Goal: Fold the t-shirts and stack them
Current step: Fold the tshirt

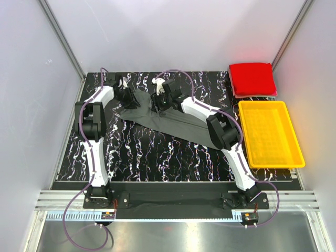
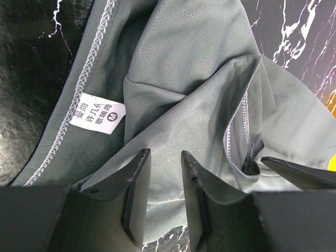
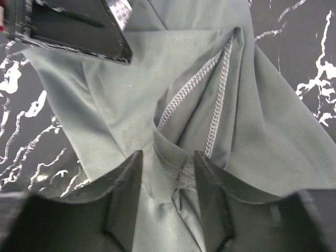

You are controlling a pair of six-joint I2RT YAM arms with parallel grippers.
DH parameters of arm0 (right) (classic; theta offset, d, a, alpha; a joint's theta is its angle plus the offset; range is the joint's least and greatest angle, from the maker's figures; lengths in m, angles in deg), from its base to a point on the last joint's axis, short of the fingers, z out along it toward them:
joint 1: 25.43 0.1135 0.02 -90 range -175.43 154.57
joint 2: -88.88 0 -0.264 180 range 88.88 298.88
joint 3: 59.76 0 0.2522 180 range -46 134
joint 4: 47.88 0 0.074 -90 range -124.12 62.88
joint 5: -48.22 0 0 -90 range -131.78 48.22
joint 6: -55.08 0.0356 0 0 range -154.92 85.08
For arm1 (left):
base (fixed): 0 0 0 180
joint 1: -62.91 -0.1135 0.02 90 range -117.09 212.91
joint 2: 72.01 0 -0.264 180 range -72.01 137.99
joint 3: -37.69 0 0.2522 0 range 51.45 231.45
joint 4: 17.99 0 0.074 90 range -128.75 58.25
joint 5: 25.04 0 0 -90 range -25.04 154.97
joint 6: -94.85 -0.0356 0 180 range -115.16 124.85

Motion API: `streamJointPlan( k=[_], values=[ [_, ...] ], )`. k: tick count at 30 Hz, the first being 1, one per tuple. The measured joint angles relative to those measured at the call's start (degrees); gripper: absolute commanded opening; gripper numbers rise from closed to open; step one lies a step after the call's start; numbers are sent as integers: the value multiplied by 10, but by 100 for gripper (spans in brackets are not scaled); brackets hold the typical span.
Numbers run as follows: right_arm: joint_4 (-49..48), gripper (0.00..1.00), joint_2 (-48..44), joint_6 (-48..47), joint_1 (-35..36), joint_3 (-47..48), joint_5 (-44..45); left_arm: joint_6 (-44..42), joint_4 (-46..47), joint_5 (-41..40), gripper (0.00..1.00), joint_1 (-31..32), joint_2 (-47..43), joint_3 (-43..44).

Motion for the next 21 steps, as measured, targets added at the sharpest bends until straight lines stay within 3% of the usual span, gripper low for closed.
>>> streamJointPlan(
  k=[1,2,3,5,13,18,21],
  values=[
    [3,40,2,-2,0,0,3,0,0,0,34,0,0,0],
    [4,18,3,-4,0,0,8,0,0,0,34,0,1,0],
    [4,9,4,-7,0,0,14,0,-1,0,34,0,3,2],
    [0,0,4,-2,1,-2,33,0,0,-4,34,0,10,5],
    [-75,0,-28,25,3,-107,155,0,-13,-17,34,1,44,55],
    [-80,0,-33,64,3,-115,210,0,-15,-22,34,2,51,66],
    [-81,8,-44,88,4,-127,220,0,-16,-24,34,2,51,67]
  ],
)
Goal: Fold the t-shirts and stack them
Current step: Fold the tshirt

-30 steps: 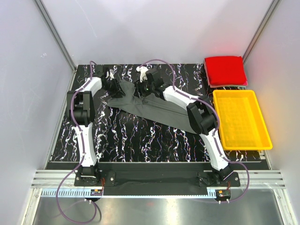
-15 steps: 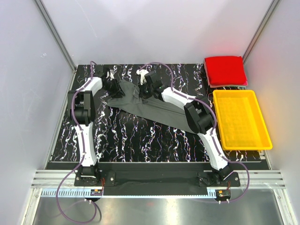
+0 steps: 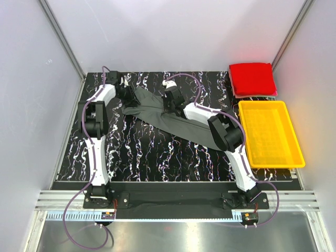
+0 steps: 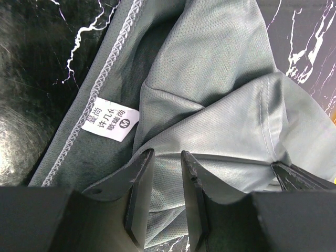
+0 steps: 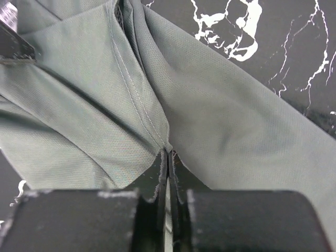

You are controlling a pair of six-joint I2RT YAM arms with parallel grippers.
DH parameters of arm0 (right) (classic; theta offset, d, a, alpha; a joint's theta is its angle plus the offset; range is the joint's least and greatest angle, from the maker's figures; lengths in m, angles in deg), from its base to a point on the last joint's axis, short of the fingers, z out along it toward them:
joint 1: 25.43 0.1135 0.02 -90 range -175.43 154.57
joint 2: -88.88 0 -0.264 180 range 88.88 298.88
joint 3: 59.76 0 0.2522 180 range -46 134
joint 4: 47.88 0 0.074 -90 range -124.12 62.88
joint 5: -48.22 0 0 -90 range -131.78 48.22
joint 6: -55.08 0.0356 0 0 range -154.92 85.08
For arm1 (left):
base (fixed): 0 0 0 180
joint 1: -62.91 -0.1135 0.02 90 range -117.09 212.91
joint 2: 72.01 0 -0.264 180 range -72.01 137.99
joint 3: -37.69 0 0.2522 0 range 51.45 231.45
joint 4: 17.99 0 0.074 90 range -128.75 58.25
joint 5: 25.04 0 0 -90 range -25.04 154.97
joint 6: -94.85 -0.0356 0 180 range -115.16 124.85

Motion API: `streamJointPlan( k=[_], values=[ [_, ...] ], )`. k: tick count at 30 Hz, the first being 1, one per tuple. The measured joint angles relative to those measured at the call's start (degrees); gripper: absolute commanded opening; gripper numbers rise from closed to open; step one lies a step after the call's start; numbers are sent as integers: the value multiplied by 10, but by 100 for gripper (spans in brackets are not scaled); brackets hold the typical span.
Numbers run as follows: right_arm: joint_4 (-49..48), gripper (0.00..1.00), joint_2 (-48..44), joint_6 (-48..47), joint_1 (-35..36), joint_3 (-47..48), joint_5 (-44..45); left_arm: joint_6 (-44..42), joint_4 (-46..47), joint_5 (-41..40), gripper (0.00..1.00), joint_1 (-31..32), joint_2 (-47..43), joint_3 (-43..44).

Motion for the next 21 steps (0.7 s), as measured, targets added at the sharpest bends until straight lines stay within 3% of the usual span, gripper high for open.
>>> streamJointPlan(
  k=[1,4,6,11,17,21],
  values=[
    [-1,17,-2,7,0,-2,0,0,0,0,35,0,0,0],
    [0,29,-5,21,0,-2,6,-2,-8,2,42,0,0,7],
    [3,31,-5,27,0,-2,13,-8,-14,2,50,0,0,14],
    [21,33,-20,40,0,-2,17,-20,-41,-55,52,0,-38,4],
    [59,32,-61,66,0,0,10,-24,-48,-144,52,-1,-193,-121],
    [100,26,-87,88,0,-1,8,-23,-32,-166,53,-6,-259,-204]
  ],
)
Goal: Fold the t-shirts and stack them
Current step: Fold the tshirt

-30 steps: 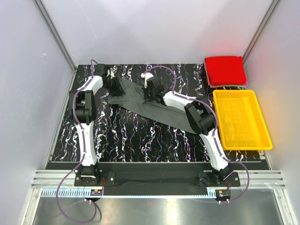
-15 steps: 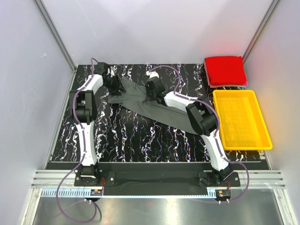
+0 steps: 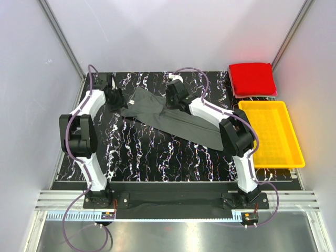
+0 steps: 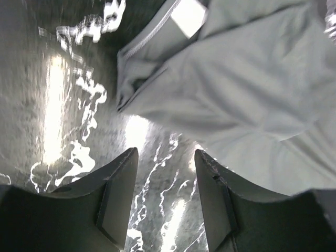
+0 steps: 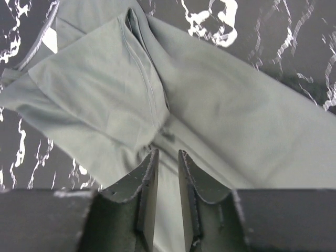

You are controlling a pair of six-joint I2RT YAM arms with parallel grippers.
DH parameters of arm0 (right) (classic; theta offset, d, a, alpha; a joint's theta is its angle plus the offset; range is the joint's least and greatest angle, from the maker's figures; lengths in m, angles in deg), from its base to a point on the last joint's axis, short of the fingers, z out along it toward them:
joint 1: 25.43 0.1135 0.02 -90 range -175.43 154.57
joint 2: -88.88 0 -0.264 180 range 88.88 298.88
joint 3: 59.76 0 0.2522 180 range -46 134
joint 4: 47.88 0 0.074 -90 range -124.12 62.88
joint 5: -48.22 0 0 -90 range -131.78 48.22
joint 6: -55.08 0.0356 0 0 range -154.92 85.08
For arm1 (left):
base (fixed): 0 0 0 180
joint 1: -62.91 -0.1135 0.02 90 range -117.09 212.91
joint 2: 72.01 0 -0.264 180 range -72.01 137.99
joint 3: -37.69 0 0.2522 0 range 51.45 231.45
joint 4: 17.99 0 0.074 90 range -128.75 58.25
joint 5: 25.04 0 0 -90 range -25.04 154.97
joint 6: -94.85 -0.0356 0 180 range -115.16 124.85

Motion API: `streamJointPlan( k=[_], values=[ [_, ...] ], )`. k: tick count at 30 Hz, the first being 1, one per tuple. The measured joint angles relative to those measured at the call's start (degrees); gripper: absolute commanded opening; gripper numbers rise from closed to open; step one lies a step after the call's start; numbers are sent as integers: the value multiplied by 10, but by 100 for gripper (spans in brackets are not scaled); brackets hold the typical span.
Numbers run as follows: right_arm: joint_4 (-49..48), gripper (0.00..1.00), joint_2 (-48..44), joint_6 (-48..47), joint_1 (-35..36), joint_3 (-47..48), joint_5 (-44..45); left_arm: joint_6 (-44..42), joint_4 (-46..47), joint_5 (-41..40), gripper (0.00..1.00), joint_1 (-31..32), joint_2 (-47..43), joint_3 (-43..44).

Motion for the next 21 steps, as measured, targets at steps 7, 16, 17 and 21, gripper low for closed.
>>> streamJointPlan(
  k=[7,16,17,21],
  values=[
    [54,16,-85,22,0,-89,0,10,21,7,51,-16,40,-32],
    [100,14,-159,46,0,-257,22,9,32,28,48,-25,97,-10],
    [103,14,-166,48,0,-274,28,8,31,28,46,-25,101,-3],
    [108,13,-189,52,0,-328,50,-3,32,28,12,-26,118,23]
  ],
)
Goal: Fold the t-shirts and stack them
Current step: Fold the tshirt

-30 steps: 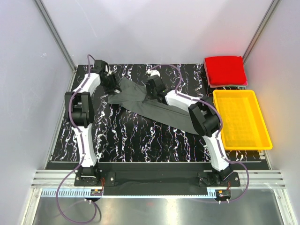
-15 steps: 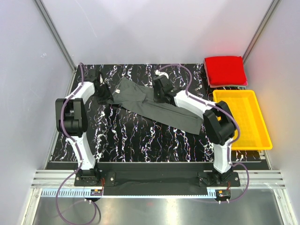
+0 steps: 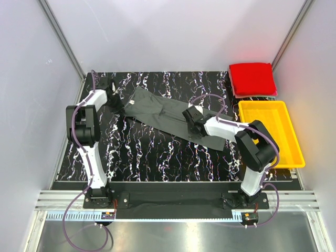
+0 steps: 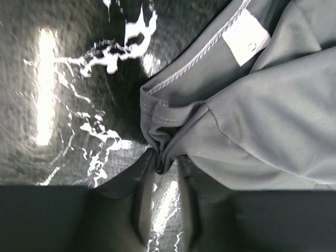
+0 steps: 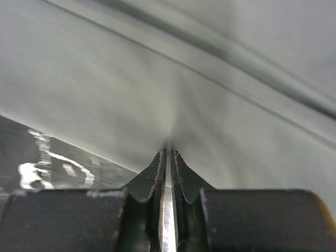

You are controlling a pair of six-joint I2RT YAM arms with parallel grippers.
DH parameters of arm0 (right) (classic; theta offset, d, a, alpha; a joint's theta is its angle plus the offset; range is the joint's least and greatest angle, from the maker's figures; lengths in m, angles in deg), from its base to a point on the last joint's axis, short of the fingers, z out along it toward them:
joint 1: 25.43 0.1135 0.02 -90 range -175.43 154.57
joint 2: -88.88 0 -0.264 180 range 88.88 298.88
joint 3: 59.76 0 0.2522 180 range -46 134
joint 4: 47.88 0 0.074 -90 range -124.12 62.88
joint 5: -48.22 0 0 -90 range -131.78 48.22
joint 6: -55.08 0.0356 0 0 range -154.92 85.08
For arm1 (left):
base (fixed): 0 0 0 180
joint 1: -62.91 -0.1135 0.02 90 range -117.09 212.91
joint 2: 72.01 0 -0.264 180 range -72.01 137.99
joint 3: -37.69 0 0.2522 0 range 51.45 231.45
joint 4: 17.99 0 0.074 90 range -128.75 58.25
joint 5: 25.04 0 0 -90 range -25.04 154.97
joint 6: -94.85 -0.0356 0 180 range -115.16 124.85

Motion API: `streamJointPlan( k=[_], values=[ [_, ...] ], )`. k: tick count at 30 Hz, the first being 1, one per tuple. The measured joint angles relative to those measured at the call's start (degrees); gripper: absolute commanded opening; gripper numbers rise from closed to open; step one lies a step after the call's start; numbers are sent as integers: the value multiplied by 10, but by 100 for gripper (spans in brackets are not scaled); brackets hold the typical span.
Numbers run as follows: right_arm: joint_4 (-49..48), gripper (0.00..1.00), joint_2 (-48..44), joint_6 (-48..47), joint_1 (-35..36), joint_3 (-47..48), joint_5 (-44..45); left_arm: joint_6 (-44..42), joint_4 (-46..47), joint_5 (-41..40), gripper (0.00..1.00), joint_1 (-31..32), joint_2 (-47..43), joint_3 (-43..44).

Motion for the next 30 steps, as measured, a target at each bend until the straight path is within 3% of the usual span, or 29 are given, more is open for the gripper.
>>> streamJointPlan(
  k=[2,11,20,26,30],
  values=[
    [-1,12,-8,2,0,-22,10,-3,-2,0,0,-2,3,7],
    [-37,10,-33,12,0,-63,25,-12,-33,-3,0,-14,31,62],
    [-77,16,-61,83,16,-103,-6,-43,-113,-21,39,-16,91,189],
    [-64,24,-63,145,43,-92,-37,-50,-111,-15,42,-21,96,253],
    [-29,27,-68,157,44,-48,-30,-25,-62,23,41,-12,44,181]
  ],
)
